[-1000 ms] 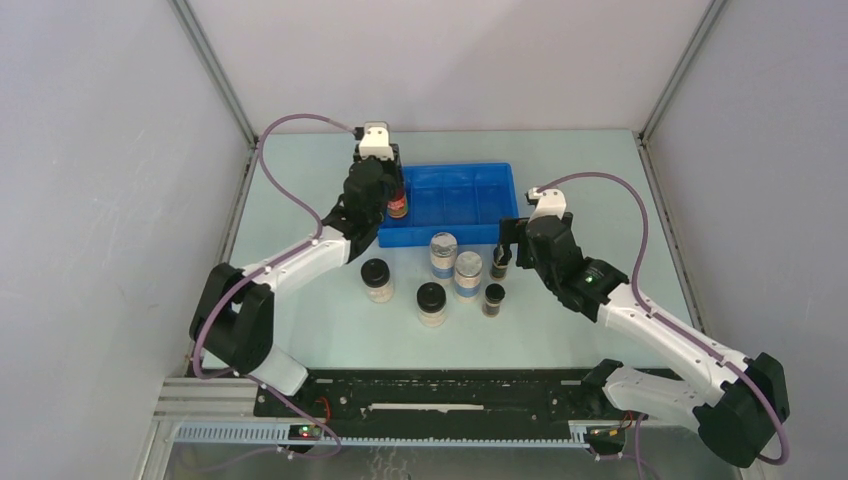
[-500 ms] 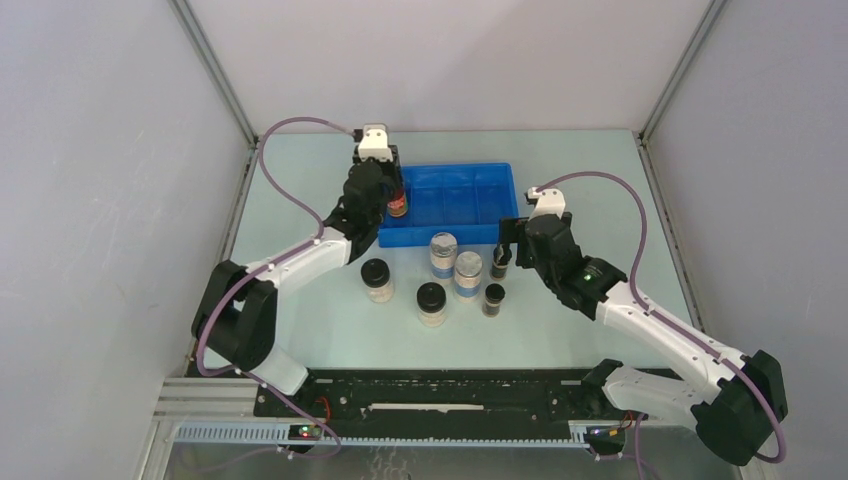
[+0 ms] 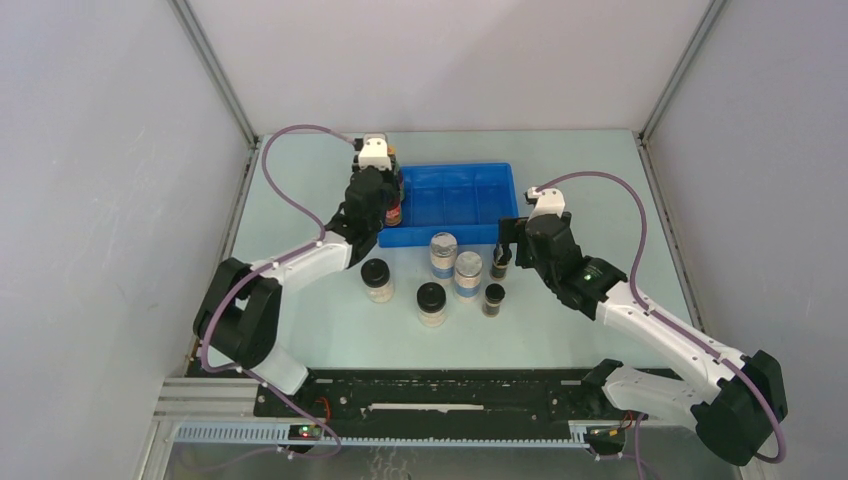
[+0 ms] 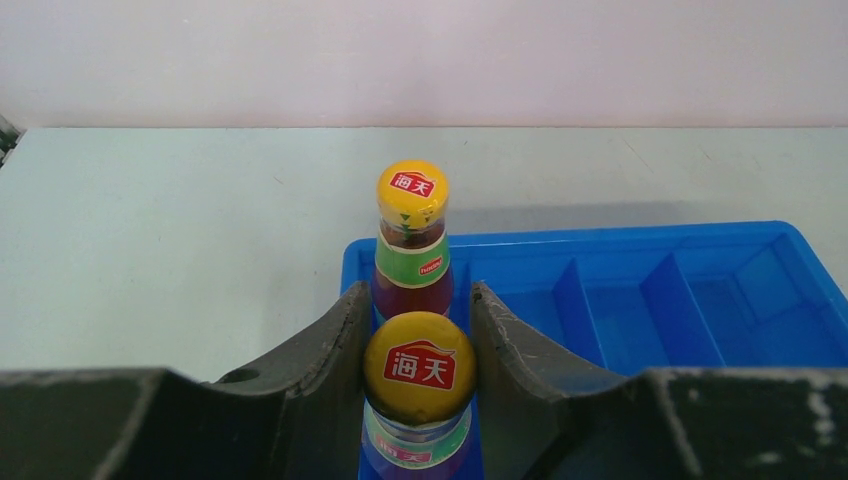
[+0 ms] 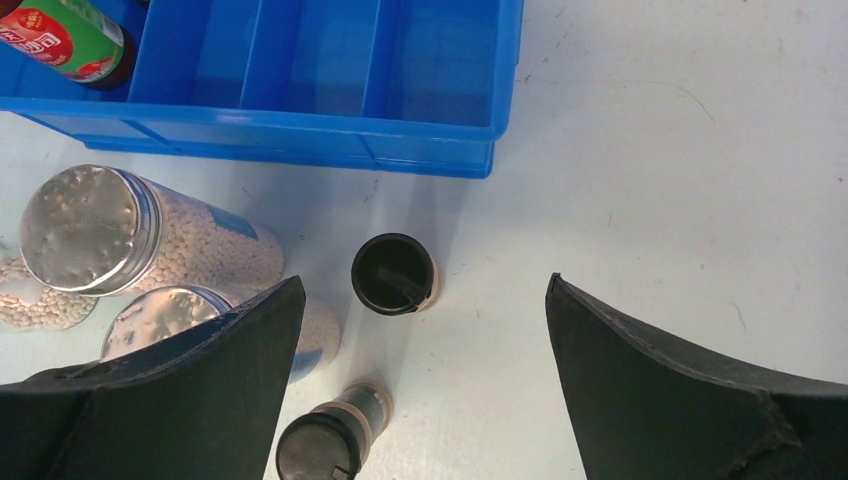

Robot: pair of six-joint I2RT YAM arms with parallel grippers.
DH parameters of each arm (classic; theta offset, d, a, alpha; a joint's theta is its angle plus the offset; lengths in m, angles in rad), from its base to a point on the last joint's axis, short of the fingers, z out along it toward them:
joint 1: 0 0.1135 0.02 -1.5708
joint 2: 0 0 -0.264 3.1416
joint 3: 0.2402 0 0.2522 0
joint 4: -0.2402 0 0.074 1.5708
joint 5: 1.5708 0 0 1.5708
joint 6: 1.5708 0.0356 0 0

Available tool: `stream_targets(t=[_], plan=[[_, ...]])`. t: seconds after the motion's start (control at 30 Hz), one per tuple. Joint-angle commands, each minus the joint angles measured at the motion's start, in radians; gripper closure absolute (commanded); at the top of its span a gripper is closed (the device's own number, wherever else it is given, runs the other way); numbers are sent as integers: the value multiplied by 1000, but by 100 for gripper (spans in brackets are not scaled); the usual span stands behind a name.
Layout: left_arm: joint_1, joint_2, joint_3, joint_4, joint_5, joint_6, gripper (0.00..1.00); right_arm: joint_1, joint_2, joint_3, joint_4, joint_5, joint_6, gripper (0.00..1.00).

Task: Organize the condiment bottles
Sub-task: Place the bottle in the storage box.

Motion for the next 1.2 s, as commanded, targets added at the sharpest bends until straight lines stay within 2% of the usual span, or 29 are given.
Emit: stream_targets(t=[0.0, 0.77, 1.17], plan=[[7, -6, 11, 146, -11, 13, 100, -7, -1, 0, 20, 0, 17, 1], [7, 24, 7, 150, -34, -2, 100, -6, 5, -1, 12, 4, 24, 1], [7, 37, 15, 128, -51, -16, 91, -4, 2, -1, 9, 10, 25, 1]])
